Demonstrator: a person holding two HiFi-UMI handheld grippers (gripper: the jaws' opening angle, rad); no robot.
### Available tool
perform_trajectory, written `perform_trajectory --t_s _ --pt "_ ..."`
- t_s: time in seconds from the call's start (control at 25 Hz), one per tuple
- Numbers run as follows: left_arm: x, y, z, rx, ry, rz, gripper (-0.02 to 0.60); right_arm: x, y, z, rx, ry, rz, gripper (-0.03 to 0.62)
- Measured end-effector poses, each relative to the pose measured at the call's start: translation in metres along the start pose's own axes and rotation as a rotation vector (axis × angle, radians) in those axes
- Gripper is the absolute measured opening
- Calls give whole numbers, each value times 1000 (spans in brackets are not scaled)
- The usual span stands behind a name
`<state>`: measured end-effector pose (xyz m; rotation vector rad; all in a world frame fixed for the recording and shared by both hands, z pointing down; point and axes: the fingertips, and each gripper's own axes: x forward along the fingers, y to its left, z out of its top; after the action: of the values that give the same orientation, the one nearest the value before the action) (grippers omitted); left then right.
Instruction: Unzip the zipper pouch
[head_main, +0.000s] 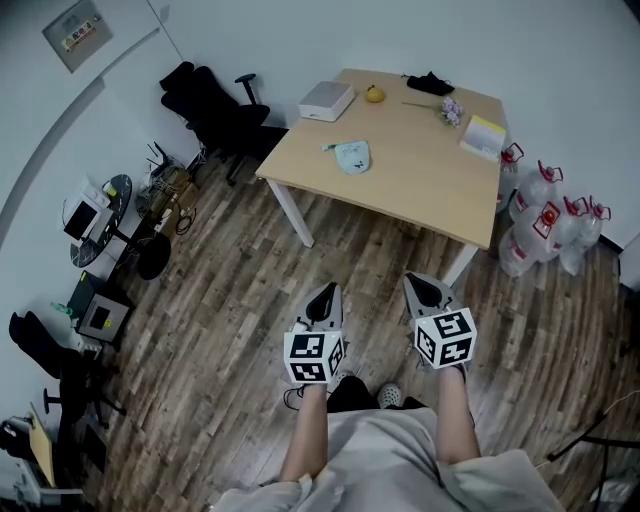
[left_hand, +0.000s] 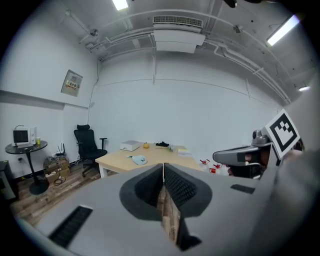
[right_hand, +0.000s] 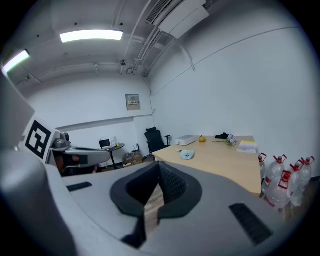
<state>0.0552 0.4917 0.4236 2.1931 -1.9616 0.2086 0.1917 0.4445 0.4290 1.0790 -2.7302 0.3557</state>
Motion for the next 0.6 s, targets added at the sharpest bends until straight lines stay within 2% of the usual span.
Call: perform_trajectory --t_s 0.12,0.16,0.36,0.6 --pt "0 2 0 17 0 16 28 -1 0 0 17 -13 10 15" --pt "0 3 -1 20 0 20 42 -2 0 -1 16 -14 14 40" --pt "-7 5 5 2 -19 28 154 -2 2 -9 64 6 67 108" --pt "-16 19 8 -41 -29 54 164 0 2 -13 97 5 87 135"
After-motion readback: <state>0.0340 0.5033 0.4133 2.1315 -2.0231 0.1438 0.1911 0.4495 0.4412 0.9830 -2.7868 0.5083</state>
